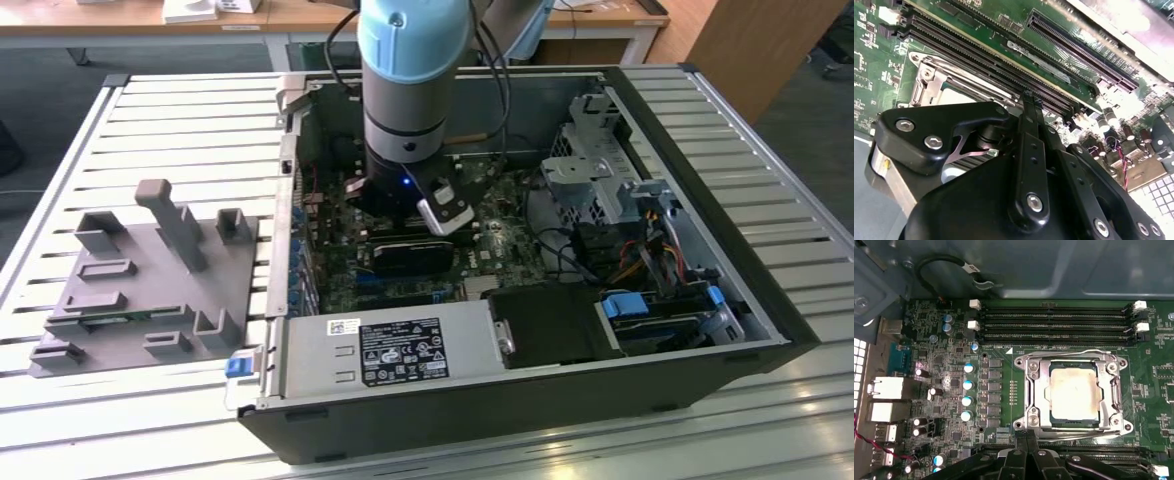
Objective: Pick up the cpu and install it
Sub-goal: 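Install the second cpu locking lever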
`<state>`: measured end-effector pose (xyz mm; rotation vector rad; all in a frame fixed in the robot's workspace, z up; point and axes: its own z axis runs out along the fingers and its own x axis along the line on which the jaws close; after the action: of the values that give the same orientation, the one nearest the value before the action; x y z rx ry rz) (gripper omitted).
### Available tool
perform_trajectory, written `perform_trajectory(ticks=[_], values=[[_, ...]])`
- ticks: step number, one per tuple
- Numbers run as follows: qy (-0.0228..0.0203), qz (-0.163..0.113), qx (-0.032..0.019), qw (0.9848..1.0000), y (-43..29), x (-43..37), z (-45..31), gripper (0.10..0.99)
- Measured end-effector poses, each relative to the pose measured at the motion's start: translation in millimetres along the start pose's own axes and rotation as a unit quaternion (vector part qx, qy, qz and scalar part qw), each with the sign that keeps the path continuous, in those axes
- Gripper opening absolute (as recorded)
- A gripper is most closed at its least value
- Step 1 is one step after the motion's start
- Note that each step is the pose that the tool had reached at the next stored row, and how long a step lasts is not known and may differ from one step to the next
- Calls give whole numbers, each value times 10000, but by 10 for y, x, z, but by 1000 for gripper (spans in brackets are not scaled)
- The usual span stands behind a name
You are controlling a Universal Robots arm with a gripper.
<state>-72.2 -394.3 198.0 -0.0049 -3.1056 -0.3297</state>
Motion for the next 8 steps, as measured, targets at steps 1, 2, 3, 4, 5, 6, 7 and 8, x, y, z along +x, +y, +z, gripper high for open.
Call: perform_trajectory(ticks=[1, 2, 3, 4, 5, 6, 7, 8], values=[[0, 0, -14, 10000, -1, 2, 4, 106], [0, 0, -31, 10000, -2, 4, 8, 106], [0, -1, -48, 10000, -2, 7, 11, 106], [1, -1, -66, 10000, -3, 9, 14, 106], [0, -2, -83, 10000, -4, 12, 17, 106], [1, -2, -98, 10000, -5, 14, 20, 106], [1, -2, -113, 9999, -5, 16, 23, 106], [1, -2, -129, 9999, -6, 19, 27, 106]])
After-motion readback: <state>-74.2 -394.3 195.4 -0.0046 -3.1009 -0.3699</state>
